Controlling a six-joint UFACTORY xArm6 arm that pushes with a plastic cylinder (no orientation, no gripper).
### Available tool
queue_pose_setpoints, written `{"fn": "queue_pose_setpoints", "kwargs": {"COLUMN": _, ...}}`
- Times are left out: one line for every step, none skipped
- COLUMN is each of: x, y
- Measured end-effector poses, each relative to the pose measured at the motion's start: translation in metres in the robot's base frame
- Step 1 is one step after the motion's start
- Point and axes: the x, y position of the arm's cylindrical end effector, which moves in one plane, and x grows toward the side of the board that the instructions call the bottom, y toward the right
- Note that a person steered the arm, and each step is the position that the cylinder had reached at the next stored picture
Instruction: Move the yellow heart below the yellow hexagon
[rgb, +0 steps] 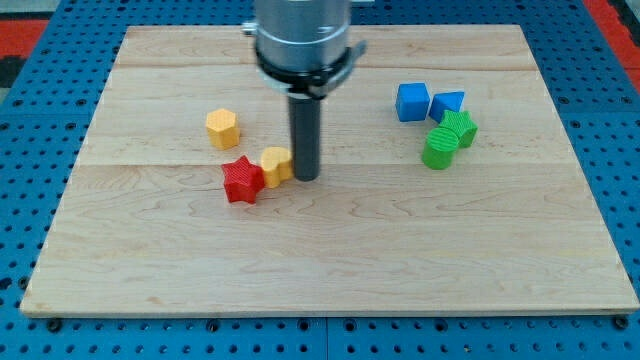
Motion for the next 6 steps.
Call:
{"fn": "queue_pose_setpoints", "kwargs": {"x": 0.021, "y": -0.025}}
{"fn": "queue_pose_setpoints", "kwargs": {"x": 0.041, "y": -0.075}}
{"fn": "queue_pose_setpoints", "kwargs": {"x": 0.034, "y": -0.066}}
{"fn": "queue_pose_setpoints", "kwargs": {"x": 0.033, "y": 0.010}}
{"fn": "queue_pose_setpoints", "kwargs": {"x": -0.027, "y": -0.022}}
{"fn": "queue_pose_setpoints", "kwargs": {"x": -0.062, "y": -0.068}}
